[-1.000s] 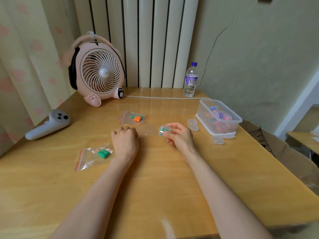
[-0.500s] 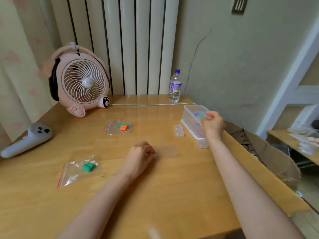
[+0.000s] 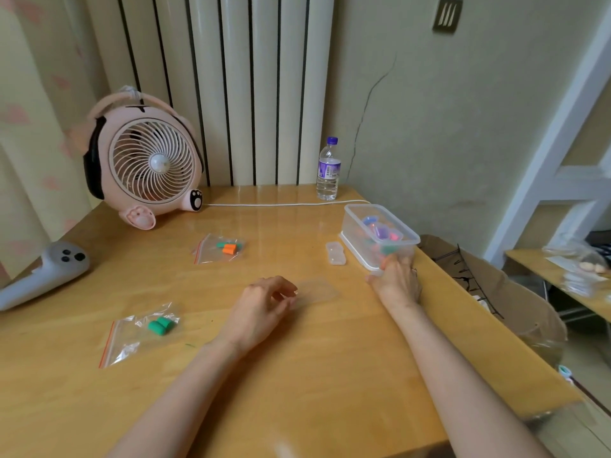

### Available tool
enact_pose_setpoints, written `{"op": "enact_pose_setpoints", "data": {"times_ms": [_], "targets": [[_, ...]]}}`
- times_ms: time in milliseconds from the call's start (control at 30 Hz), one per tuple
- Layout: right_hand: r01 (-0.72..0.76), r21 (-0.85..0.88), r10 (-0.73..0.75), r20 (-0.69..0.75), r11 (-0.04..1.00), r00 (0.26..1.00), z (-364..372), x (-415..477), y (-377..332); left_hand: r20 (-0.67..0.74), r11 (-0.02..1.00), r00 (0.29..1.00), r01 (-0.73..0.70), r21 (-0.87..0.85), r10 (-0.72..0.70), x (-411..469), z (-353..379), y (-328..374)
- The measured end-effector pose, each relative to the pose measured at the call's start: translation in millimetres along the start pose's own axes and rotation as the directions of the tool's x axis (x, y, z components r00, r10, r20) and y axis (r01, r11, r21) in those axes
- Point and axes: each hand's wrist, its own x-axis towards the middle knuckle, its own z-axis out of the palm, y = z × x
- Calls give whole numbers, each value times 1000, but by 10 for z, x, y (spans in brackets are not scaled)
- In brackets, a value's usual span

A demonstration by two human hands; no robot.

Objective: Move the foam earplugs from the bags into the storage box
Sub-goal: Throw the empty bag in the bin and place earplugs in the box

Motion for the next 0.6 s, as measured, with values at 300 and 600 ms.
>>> {"op": "enact_pose_setpoints", "data": {"times_ms": [300,600], "targets": [[50,536,-176,187,843,966,-107,-225,-345,-120,960,988,59,-274,-95,28,-27,136],[-132,900,-553,365,416,749,47,-697,-824,-176,879,964,98,-467,-201,72,-110,64]]}}
